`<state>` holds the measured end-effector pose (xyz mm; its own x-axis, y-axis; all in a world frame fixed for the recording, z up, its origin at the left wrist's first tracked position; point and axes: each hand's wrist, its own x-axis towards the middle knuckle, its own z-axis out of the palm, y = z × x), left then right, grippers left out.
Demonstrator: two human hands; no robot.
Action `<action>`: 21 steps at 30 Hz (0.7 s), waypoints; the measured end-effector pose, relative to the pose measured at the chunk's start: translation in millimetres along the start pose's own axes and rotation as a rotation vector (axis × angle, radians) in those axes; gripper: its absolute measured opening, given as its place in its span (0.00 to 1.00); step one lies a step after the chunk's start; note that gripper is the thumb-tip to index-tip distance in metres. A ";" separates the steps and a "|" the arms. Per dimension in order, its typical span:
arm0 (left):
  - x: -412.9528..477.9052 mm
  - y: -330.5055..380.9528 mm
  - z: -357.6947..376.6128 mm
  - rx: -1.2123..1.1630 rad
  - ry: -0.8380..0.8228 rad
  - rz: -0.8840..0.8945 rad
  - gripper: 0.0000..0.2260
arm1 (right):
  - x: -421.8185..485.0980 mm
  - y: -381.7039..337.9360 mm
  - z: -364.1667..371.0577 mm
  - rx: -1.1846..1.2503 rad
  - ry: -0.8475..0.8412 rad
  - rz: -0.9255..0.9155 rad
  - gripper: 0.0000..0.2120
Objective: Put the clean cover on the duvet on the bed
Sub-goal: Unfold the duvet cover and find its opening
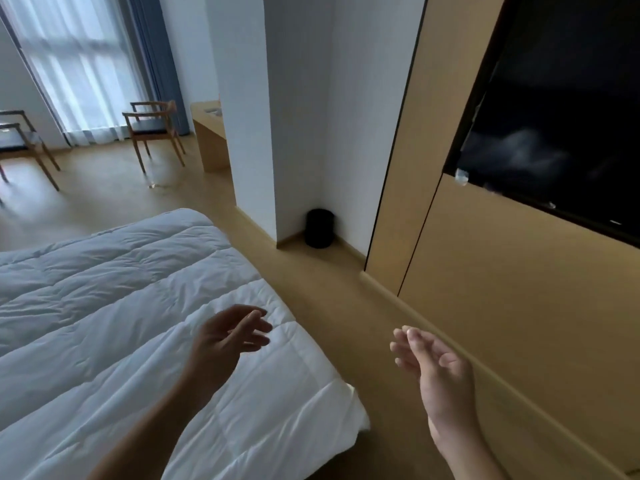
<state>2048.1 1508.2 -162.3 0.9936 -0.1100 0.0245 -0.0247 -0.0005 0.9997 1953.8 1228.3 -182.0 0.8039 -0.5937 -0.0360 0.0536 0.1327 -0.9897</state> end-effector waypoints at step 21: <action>375.4 -18.2 277.8 0.109 -0.030 0.043 0.13 | 495.1 -26.4 -44.7 -0.114 -0.221 -0.014 0.07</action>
<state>2391.0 1190.9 -172.2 0.9876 -0.1424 0.0659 -0.0810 -0.1030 0.9914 2323.9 895.3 -180.0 0.9143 -0.4050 -0.0029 0.0092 0.0279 -0.9996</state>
